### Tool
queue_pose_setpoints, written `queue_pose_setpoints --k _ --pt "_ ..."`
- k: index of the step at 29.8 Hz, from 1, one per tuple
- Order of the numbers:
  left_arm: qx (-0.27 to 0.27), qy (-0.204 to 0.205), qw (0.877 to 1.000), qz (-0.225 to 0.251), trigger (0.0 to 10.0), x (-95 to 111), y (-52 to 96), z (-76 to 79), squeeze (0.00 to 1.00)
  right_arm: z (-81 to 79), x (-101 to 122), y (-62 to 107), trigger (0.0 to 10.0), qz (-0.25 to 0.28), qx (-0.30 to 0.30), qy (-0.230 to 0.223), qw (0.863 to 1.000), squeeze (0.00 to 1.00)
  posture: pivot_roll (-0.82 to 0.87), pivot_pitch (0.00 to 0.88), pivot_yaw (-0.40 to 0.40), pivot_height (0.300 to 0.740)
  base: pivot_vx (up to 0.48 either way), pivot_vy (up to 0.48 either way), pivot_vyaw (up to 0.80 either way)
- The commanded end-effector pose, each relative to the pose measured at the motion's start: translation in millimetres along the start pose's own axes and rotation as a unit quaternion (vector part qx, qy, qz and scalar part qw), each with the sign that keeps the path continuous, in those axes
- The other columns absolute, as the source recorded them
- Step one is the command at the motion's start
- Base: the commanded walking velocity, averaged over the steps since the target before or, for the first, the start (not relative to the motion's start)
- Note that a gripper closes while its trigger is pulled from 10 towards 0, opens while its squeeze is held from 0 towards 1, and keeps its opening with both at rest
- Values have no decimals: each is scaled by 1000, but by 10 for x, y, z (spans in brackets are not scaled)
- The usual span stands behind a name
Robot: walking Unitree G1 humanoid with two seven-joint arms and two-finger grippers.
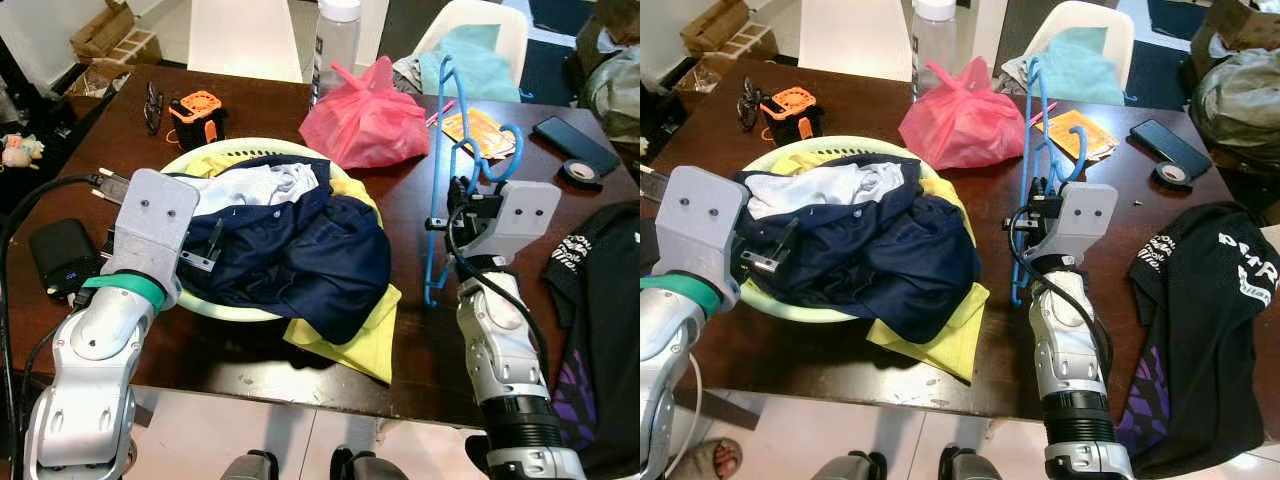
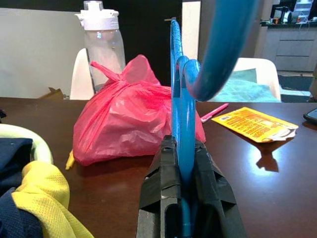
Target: Hang hanger
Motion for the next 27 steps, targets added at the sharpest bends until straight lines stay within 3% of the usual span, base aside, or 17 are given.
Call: queue_pose_setpoints --k 1,2,3,5,6,8,12,13,16,17,18,19,20,21,26,27 --pt "64 83 994 -16 10000 -98 -180 -189 0 -31 -77 -3 10000 -16 8 -1 1000 0 106 112 -45 740 0 0 0" --pt "83 138 987 -20 10000 -137 -294 -243 0 -64 -86 -19 10000 -18 14 -2 1000 0 105 111 -45 740 0 0 0" --pt "83 138 987 -20 10000 -137 -294 -243 0 -64 -86 -19 10000 -18 14 -2 1000 0 105 111 -45 740 0 0 0" --pt "82 234 969 -20 10000 -166 -433 -234 0 -77 -80 -40 10000 -17 18 -2 1000 0 96 110 -41 740 0 0 0" --pt "82 234 969 -20 10000 -166 -433 -234 0 -77 -80 -40 10000 -17 18 -2 1000 0 96 110 -41 740 0 0 0" --pt "84 286 955 -10 10000 -139 -445 -224 0 -47 -75 -30 10000 -16 16 -1 1000 0 87 109 -40 740 0 0 0" --pt "88 302 949 -4 10000 -123 -441 -219 0 -36 -80 -21 10000 -17 15 0 1000 0 89 109 -41 740 0 0 0" --pt "84 329 941 -7 9137 -125 -457 -175 0 -40 -85 -15 10000 -18 15 0 1000 0 89 108 -44 740 0 0 0" --pt "82 346 935 -12 8863 -126 -468 -141 0 -52 -86 -14 10000 -18 17 -1 1000 0 89 108 -44 740 0 0 0" --pt "77 361 929 -16 6471 -117 -477 -102 0 -68 -83 -20 10000 -18 18 -2 1000 0 89 107 -42 740 0 0 0" --pt "77 361 929 -16 6471 -117 -477 -102 0 -68 -83 -20 10000 -18 18 -2 1000 0 89 107 -42 740 0 0 0" --pt "72 378 923 -24 4431 -117 -489 -67 0 -77 -81 -27 10000 -17 19 -3 1000 0 89 105 -40 740 0 0 0" --pt "67 384 920 -32 745 -121 -492 -37 0 -78 -77 -34 10000 -16 19 -4 1000 0 90 105 -39 740 0 0 0" --pt "62 392 917 -44 0 -139 -503 -5 0 -77 -76 -39 10000 -16 18 -4 1000 0 91 105 -37 740 0 0 0" --pt "55 396 915 -54 0 -158 -509 32 0 -75 -77 -38 10000 -16 18 -4 1000 0 91 105 -37 740 0 0 0" --pt "37 405 910 -78 1608 -201 -495 127 0 -72 -80 -31 10000 -16 17 -4 1000 0 90 104 -32 740 0 0 0"
Point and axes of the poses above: a point about 5 cm out from each wrist's last joint towards the gripper, its own y axis pointing back from the gripper into the wrist, its own x axis along the axis of the wrist's last joint, z = x × y, the point moved 5 cm from there along -y, pointing out of the wrist towards the gripper, and after that the axes turned 9 degrees about y, right-handed, at the moved point
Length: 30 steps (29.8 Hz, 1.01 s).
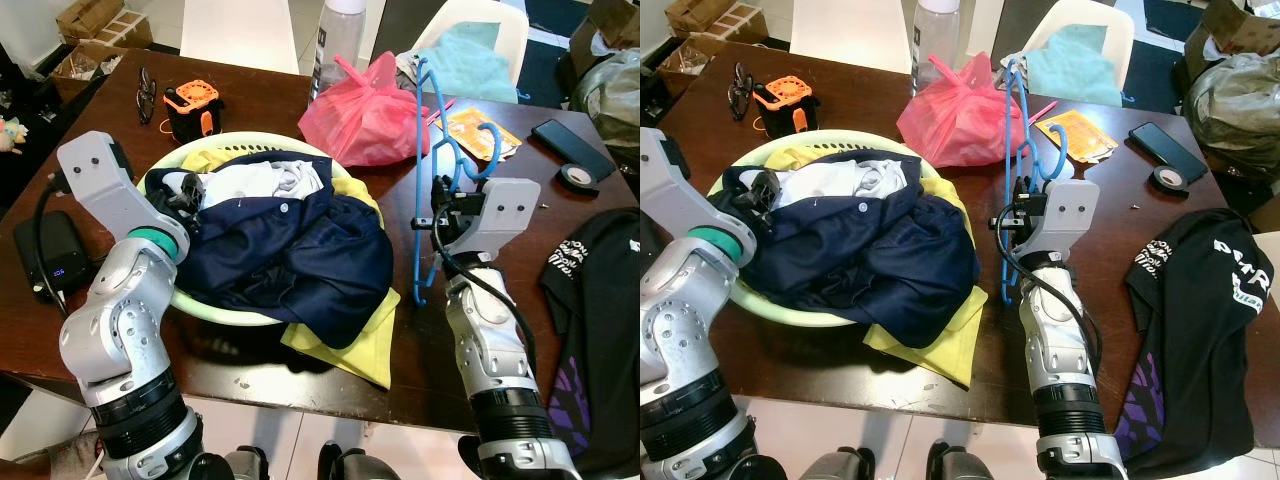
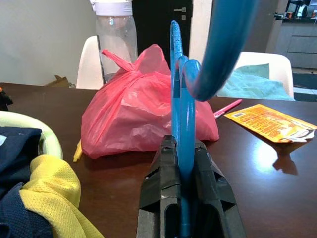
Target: Hang hanger
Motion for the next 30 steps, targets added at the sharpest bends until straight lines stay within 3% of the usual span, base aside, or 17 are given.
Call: queue_pose_setpoints --k 1,4,5,10,11,12,13,14,15,16,17,18,21,23,24,26,30 --pt "-4 18 998 -54 1255 -201 21 37 0 37 -59 31 10000 -10 -6 -1 1000 0 88 103 -26 740 0 0 0" --pt "-6 23 997 -68 1255 -249 37 53 0 39 -60 35 10000 -11 -7 -1 1000 0 88 103 -26 740 0 0 0" --pt "-3 25 997 -74 0 -274 56 56 0 41 -62 39 10000 -11 -8 -1 1000 0 89 102 -23 740 0 0 0" --pt "28 13 998 -50 0 -186 71 -14 0 43 -67 44 10000 -11 -10 -1 1000 0 90 101 -23 740 0 0 0" --pt "51 -56 997 9 0 26 72 -65 0 42 -66 41 10000 -11 -9 -1 1000 0 91 99 -24 740 0 0 0" --pt "62 -199 970 123 0 398 131 2 0 38 -64 35 10000 -10 -9 -1 1000 0 91 96 -25 740 0 0 0" --pt "54 -260 949 172 0 534 177 95 0 37 -63 33 10000 -10 -9 -2 1000 0 92 95 -25 740 0 0 0" --pt "35 -309 926 213 0 637 223 221 0 35 -62 31 10000 -10 -9 -2 1000 0 92 95 -25 740 0 0 0" --pt "35 -309 926 213 0 637 223 221 0 35 -62 31 10000 -10 -9 -2 1000 0 92 95 -25 740 0 0 0" --pt "24 -346 905 247 0 718 269 329 0 33 -60 29 10000 -9 -8 -2 1000 0 92 94 -26 740 0 0 0" --pt "24 -346 905 247 0 718 269 329 0 33 -60 29 10000 -9 -8 -2 1000 0 92 94 -26 740 0 0 0" --pt "2 -370 884 285 10000 817 331 481 0 30 -60 26 10000 -9 -8 -2 1000 0 93 93 -27 740 0 0 0" --pt "2 -370 884 285 10000 817 331 481 0 30 -60 26 10000 -9 -8 -2 1000 0 93 93 -27 740 0 0 0" --pt "-64 -426 818 382 10000 1022 505 924 0 16 -57 14 10000 -8 -7 -3 1000 0 95 84 -29 740 0 0 0" --pt "-64 -426 818 382 10000 1022 505 924 0 16 -57 14 10000 -8 -7 -3 1000 0 95 84 -29 740 0 0 0" --pt "-128 -446 778 423 10000 1066 625 1256 0 8 -49 0 10000 -7 -7 -4 1000 0 95 82 -30 740 0 0 0" --pt "-242 -382 791 413 10000 1055 761 1637 0 9 -14 -24 10000 -1 -9 -5 1000 0 86 73 -21 740 0 0 0"
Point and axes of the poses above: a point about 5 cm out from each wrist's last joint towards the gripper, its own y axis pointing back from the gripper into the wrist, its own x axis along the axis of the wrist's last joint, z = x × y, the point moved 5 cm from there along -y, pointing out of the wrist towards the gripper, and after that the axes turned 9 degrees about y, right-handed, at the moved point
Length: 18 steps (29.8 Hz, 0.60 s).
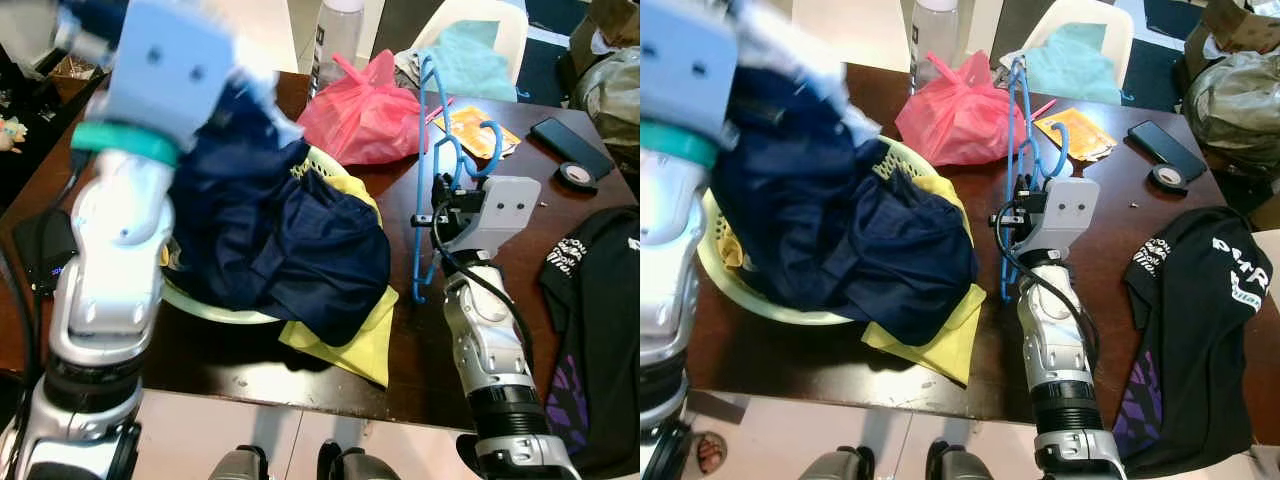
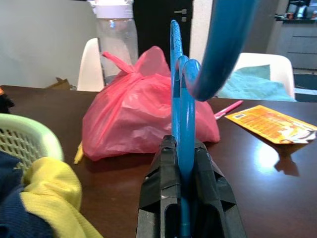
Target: Hang hanger
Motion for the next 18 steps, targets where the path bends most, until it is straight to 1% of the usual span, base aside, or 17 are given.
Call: queue_pose_setpoints --k 1,2,3,4,5,6,7,8,9,12,14,16,18 --pt "-34 47 998 20 10000 132 -11 111 0 44 -30 13 10000 -4 -11 -2 1000 0 85 73 -20 740 0 0 0" --pt "-34 47 998 20 10000 132 -11 111 0 44 -30 13 10000 -4 -11 -2 1000 0 85 73 -20 740 0 0 0" --pt "-42 80 996 13 10000 138 -20 138 0 60 -13 14 10000 0 -15 -2 1000 0 81 71 -15 740 0 0 0" --pt "-45 99 994 7 10000 134 -22 149 0 71 -2 16 10000 3 -19 -2 1000 0 79 71 -13 740 0 0 0" --pt "-45 99 994 7 10000 134 -22 149 0 71 -2 16 10000 3 -19 -2 1000 0 79 71 -13 740 0 0 0" --pt "-31 118 992 3 10000 117 -25 113 0 98 4 24 10000 4 -23 -1 1000 0 73 69 -8 740 0 0 0" --pt "-14 121 993 1 10000 100 -31 65 0 121 3 35 10000 4 -27 -1 1000 0 73 68 -4 740 0 0 0" --pt "6 110 994 8 10000 83 -38 1 0 142 -3 50 10000 4 -30 0 1000 0 73 65 -1 740 0 0 0" --pt "8 102 995 12 10000 81 -40 -10 0 143 -5 54 10000 4 -31 0 1000 0 73 65 -1 740 0 0 0" --pt "12 95 995 13 10000 62 -42 -24 0 143 -4 55 10000 4 -31 0 999 0 72 64 0 740 0 0 0" --pt "15 75 997 6 10000 -5 -26 -42 0 149 13 45 10000 8 -35 0 999 0 72 61 2 740 0 0 0" --pt "13 72 997 3 10000 -23 -21 -43 0 152 20 41 10000 9 -37 0 999 0 72 61 2 740 0 0 0" --pt "5 65 998 2 10000 -47 -10 -24 0 155 22 37 10000 10 -38 0 999 0 76 55 7 740 -401 0 0"
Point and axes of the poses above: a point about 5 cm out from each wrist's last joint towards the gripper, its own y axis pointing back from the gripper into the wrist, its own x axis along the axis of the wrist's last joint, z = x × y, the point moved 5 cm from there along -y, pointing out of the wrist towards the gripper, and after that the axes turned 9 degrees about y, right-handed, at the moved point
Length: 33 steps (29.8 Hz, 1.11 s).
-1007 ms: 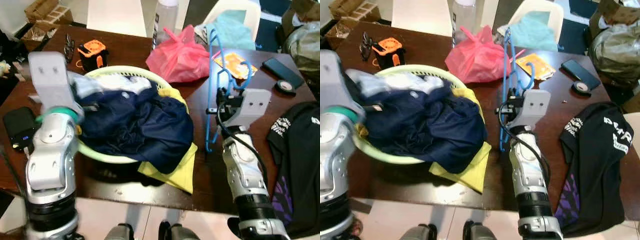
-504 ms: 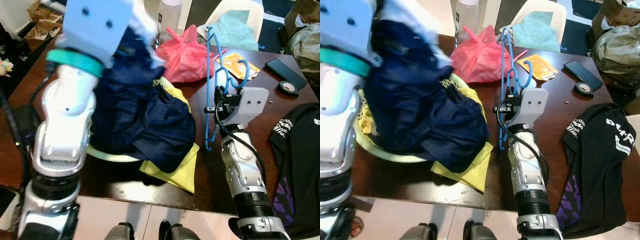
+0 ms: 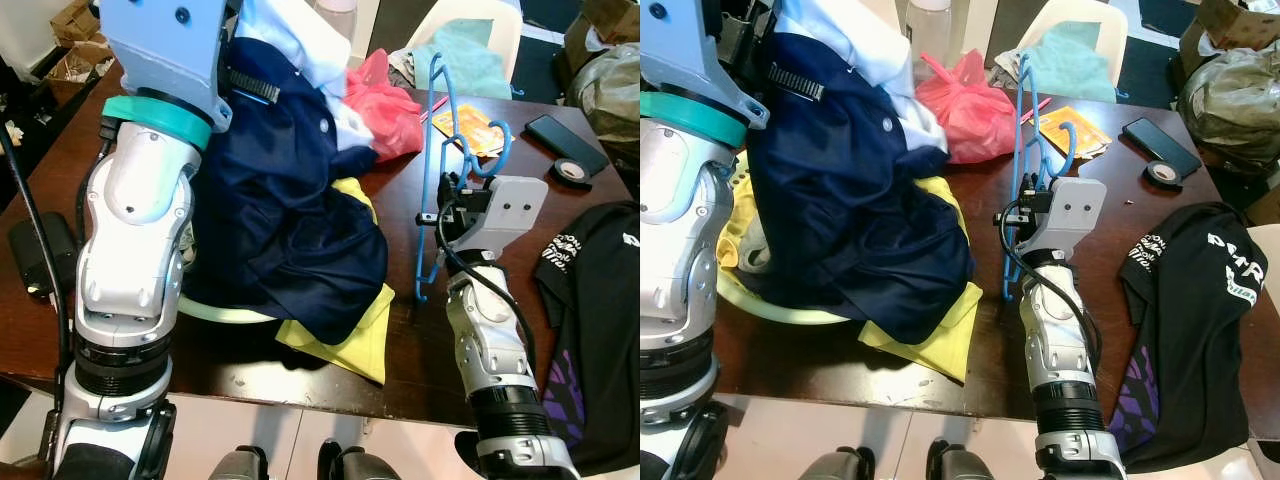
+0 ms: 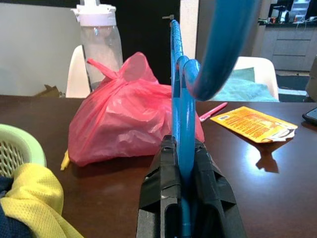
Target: Hang hanger
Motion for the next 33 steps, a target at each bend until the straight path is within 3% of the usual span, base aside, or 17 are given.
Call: queue_pose_setpoints --k 1,33 --pt "-12 -12 1000 13 10000 39 15 35 0 63 11 10 10000 5 -14 -1 1000 0 76 55 7 740 -401 0 0" --pt "-40 -15 999 21 10000 17 3 170 0 139 -13 78 10000 4 -31 5 1000 0 52 52 29 740 -478 0 0"
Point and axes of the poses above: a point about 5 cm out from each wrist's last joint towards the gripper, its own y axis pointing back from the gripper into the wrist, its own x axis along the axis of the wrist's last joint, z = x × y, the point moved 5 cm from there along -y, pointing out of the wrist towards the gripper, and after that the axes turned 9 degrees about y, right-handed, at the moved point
